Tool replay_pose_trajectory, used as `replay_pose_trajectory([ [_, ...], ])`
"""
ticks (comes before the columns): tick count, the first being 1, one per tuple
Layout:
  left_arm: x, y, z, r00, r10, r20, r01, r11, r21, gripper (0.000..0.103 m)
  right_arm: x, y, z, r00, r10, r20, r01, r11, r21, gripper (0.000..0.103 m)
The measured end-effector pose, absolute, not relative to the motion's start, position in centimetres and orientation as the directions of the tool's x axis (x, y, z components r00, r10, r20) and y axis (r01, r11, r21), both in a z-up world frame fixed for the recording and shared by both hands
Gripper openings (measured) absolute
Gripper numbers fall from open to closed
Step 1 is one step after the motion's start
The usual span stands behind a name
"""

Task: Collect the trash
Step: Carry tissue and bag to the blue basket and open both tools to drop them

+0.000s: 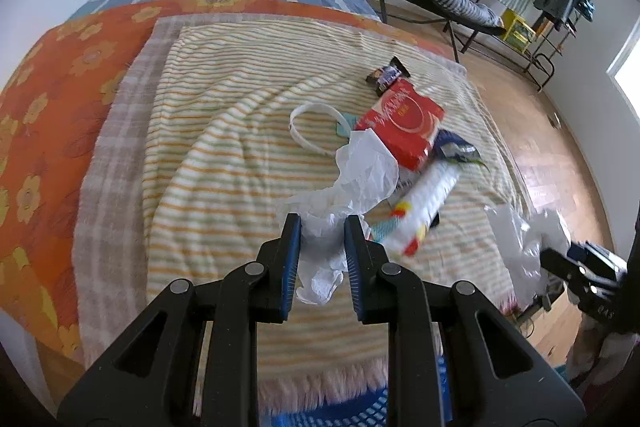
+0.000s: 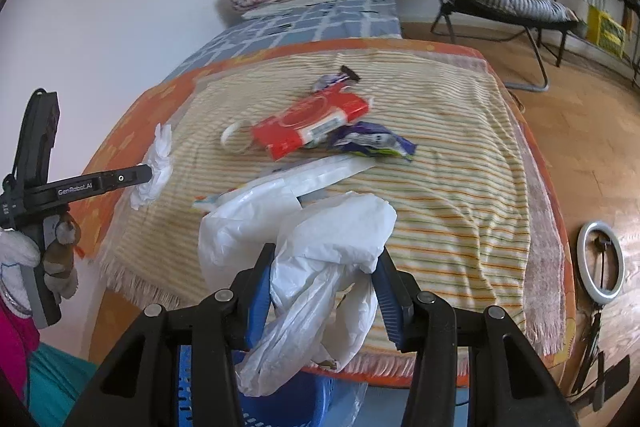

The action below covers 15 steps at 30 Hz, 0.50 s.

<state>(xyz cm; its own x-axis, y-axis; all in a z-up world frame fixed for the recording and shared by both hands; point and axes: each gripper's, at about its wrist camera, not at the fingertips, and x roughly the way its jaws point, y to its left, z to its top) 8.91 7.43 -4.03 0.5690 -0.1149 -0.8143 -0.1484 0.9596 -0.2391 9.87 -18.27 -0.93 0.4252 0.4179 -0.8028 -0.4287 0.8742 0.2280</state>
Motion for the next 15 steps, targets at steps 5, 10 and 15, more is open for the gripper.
replay_pose_trajectory([
  [5, 5.9, 6.4, -3.5, 0.573, -0.132, -0.809, -0.106, 0.967, -0.233, 0.021, 8.2, -17.5, -0.6, 0.420, 0.423, -0.803, -0.462, 0.861, 0.212, 0.049],
  [10, 3.0, 5.1, -3.3, 0.576, -0.143, -0.805, -0.066, 0.973, -0.219, 0.021, 6.1, -16.9, -0.4, 0.421, 0.413, -0.808, -0.488, 0.854, 0.181, 0.049],
  [15, 0.6, 3.7, -3.6, 0.574, -0.144, -0.806, -0.033, 0.980, -0.198, 0.021, 4.2, -16.3, -0.3, 0.423, 0.398, -0.814, -0.518, 0.843, 0.143, 0.049],
])
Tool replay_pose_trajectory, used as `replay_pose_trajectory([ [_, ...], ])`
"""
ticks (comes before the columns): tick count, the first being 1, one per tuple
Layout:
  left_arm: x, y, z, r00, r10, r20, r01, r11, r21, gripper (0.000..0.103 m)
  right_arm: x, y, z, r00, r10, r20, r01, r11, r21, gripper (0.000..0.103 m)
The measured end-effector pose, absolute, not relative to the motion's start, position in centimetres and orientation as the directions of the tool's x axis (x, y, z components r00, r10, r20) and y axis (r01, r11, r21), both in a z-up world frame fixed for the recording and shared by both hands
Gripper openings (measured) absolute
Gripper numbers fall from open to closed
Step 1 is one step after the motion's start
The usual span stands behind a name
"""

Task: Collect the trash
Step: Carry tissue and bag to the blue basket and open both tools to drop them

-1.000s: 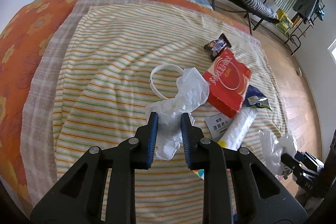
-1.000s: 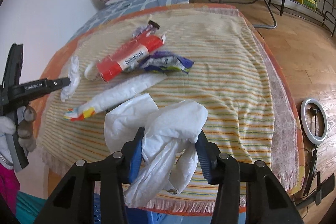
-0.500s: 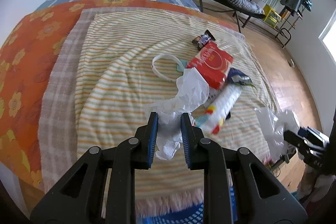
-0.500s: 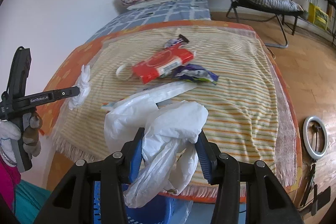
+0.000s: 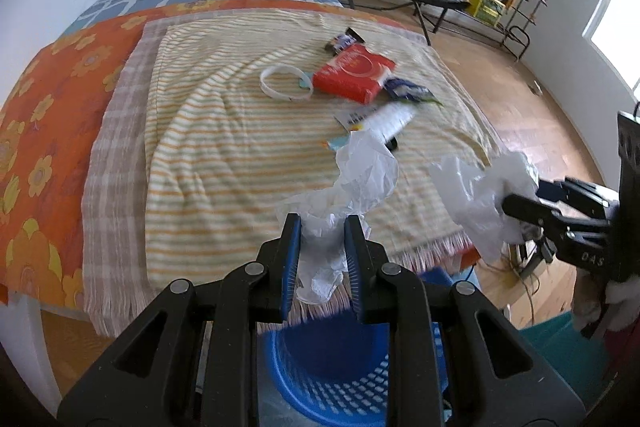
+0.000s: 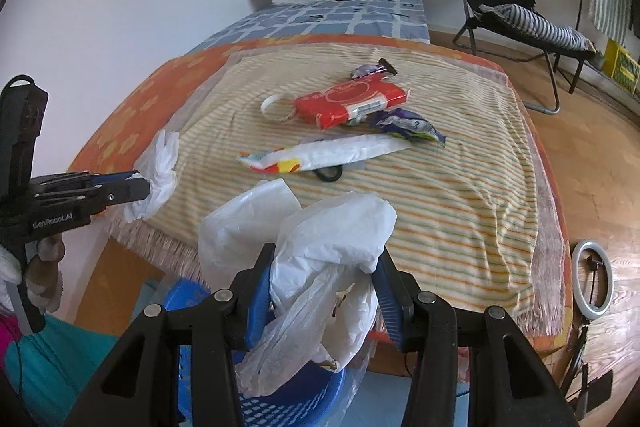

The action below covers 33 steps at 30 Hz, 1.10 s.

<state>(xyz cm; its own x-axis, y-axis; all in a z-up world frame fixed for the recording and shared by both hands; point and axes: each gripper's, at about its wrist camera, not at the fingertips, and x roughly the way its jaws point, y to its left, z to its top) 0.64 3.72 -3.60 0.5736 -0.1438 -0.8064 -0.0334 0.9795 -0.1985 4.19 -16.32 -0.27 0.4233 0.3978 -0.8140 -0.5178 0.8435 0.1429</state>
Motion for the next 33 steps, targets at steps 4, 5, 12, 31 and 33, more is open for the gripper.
replay_pose_trajectory([
  [4, -1.3, 2.7, -4.2, 0.565, -0.149, -0.812, -0.021, 0.981, -0.195, 0.021, 2.6, -15.9, -0.6, 0.417, 0.391, -0.821, -0.543, 0.831, 0.120, 0.049],
  [5, -1.7, 2.5, -4.3, 0.563, -0.153, -0.812, -0.017, 0.980, -0.197, 0.021, 2.2, -15.8, -0.7, 0.411, 0.390, -0.824, -0.549, 0.827, 0.117, 0.049],
  [12, -4.2, 1.3, -5.8, 0.535, -0.175, -0.827, -0.006, 0.977, -0.211, 0.021, 0.1, -15.2, -3.0, 0.361, 0.374, -0.854, -0.581, 0.807, 0.108, 0.050],
  [31, -6.1, -1.3, -8.7, 0.462, -0.192, -0.866, 0.046, 0.980, -0.193, 0.027, -2.5, -13.8, -6.1, 0.299, 0.332, -0.895, -0.632, 0.772, 0.076, 0.054],
  [33, -6.1, -1.4, -8.7, 0.460, -0.191, -0.867, 0.049, 0.981, -0.190, 0.028, -2.6, -13.8, -6.1, 0.299, 0.333, -0.894, -0.632, 0.771, 0.075, 0.054],
])
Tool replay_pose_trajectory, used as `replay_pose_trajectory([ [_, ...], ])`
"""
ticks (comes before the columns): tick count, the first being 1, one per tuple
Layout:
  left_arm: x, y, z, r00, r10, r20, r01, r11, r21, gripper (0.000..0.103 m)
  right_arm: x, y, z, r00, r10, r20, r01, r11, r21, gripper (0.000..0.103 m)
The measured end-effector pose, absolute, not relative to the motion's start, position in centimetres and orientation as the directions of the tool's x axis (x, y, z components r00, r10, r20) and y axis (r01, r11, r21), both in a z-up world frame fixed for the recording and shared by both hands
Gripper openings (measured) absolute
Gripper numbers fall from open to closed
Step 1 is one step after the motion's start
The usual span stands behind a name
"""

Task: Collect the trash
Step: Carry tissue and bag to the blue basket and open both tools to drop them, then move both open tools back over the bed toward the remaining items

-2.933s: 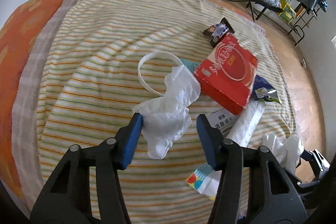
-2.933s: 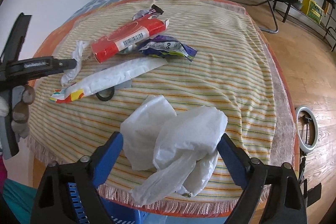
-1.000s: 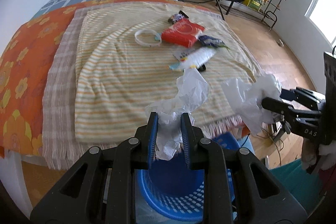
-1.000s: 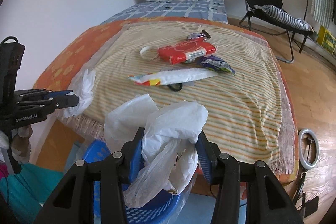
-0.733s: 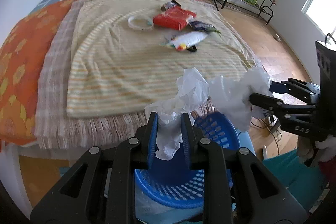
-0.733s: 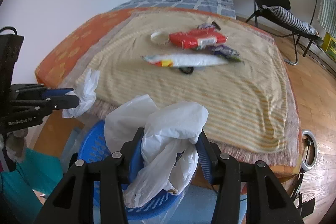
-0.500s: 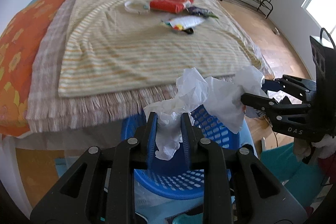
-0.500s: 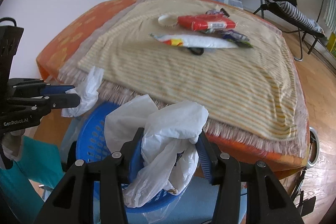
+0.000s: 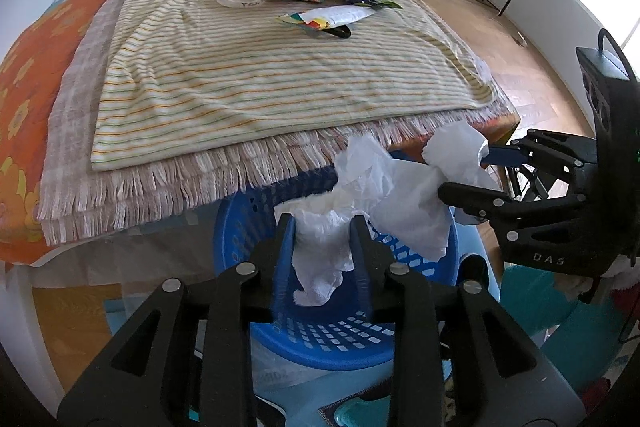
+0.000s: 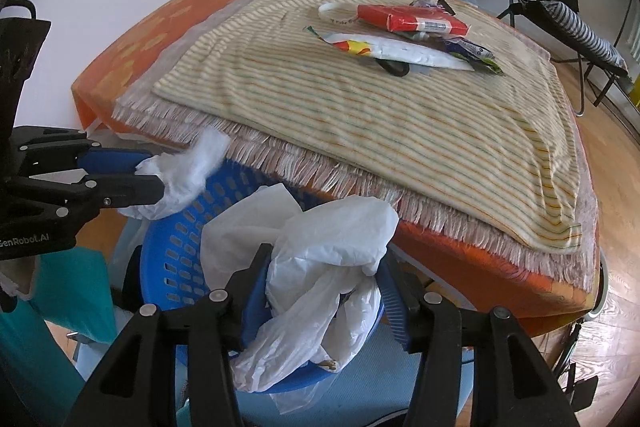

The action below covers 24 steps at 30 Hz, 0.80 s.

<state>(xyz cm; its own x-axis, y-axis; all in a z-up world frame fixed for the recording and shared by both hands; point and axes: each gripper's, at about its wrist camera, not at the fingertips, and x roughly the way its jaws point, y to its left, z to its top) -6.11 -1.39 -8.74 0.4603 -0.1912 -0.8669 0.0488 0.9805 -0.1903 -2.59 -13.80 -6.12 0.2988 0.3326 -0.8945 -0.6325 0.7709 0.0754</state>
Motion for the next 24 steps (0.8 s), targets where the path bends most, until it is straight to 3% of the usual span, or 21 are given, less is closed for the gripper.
replay_pose_trajectory([
  [5, -5.95, -1.26, -8.88, 0.456, -0.186, -0.870, 0.041, 0.981, -0.188, 0.032, -2.52, -13.81, -6.18, 0.293, 0.334, -0.896, -0.631, 0.772, 0.081, 0.055],
  [7, -5.94, -1.18, -8.86, 0.460, -0.183, -0.869, 0.037, 0.982, -0.187, 0.038, -2.50, -13.71, -6.20, 0.291, 0.334, -0.896, -0.631, 0.772, 0.083, 0.061],
  [15, -5.75, -0.87, -8.92, 0.457, -0.174, -0.872, 0.023, 0.983, -0.184, 0.039, -2.62, -13.52, -5.97, 0.298, 0.339, -0.892, -0.635, 0.768, 0.080, 0.069],
  [17, -5.72, -0.77, -8.89, 0.458, -0.171, -0.872, 0.017, 0.983, -0.184, 0.044, -2.53, -13.54, -5.98, 0.297, 0.340, -0.893, -0.633, 0.770, 0.083, 0.069],
  [21, -5.64, -0.66, -8.66, 0.467, -0.165, -0.868, 0.011, 0.983, -0.181, 0.048, -2.26, -13.72, -5.82, 0.305, 0.345, -0.888, -0.624, 0.777, 0.087, 0.083],
  [24, -5.33, -0.54, -8.53, 0.471, -0.160, -0.867, 0.003, 0.984, -0.180, 0.049, -2.02, -13.74, -5.54, 0.305, 0.357, -0.883, -0.622, 0.777, 0.099, 0.084],
])
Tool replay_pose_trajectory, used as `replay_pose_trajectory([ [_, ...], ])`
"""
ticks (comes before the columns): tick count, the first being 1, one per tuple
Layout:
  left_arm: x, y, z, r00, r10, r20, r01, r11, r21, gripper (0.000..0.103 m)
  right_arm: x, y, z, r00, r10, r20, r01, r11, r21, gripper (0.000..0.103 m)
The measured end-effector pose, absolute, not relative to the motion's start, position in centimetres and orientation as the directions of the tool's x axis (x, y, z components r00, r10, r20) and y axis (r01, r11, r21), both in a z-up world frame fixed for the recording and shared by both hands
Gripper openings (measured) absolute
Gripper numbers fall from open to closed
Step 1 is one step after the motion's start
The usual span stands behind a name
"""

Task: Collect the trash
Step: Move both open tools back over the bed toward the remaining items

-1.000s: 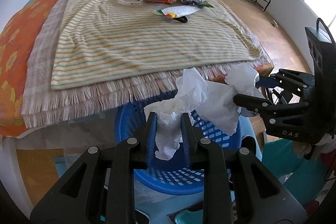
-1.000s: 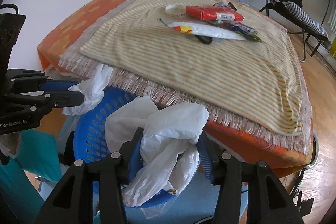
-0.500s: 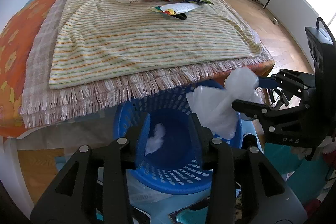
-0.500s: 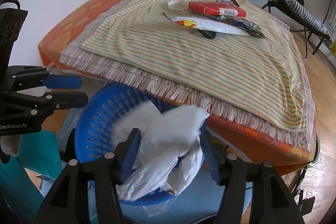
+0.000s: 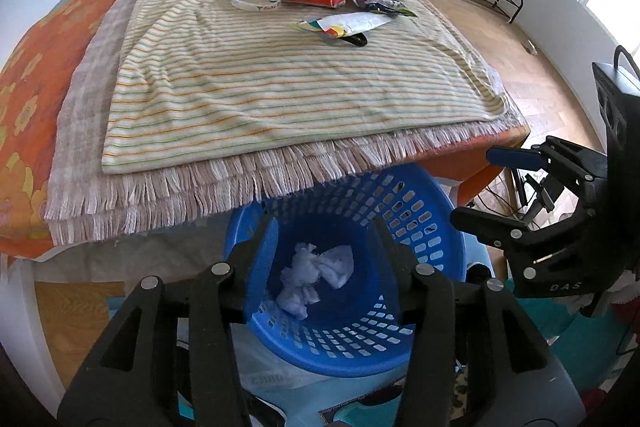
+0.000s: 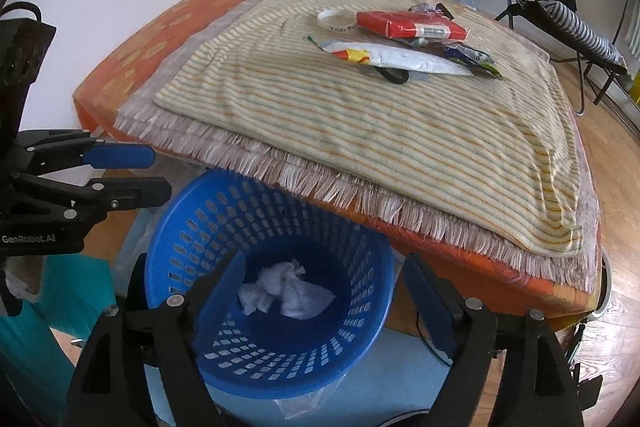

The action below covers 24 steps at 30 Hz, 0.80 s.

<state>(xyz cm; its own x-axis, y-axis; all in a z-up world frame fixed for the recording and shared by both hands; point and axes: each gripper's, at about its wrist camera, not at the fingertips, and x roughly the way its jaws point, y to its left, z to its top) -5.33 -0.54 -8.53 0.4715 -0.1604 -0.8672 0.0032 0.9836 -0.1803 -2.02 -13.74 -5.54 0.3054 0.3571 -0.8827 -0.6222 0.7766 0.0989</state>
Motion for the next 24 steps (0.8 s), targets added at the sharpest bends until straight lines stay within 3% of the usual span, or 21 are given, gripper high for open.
replay_pose_trajectory([
  [4, -5.0, -0.3, -8.4, 0.477, -0.151, -0.866, -0.007, 0.984, -0.176, 0.054, -1.6, -13.7, -5.2, 0.322, 0.352, -0.879, -0.615, 0.784, 0.089, 0.085],
  [16, -2.5, 0.8, -7.0, 0.511, -0.114, -0.852, -0.032, 0.988, -0.152, 0.055, 1.0, -14.9, -3.7, 0.402, 0.332, -0.853, -0.559, 0.827, 0.058, 0.085],
  [24, 1.4, 2.4, -4.8, 0.562, -0.074, -0.824, -0.064, 0.989, -0.132, 0.055, 4.0, -16.1, -2.8, 0.432, 0.388, -0.814, -0.519, 0.845, 0.128, 0.085],
])
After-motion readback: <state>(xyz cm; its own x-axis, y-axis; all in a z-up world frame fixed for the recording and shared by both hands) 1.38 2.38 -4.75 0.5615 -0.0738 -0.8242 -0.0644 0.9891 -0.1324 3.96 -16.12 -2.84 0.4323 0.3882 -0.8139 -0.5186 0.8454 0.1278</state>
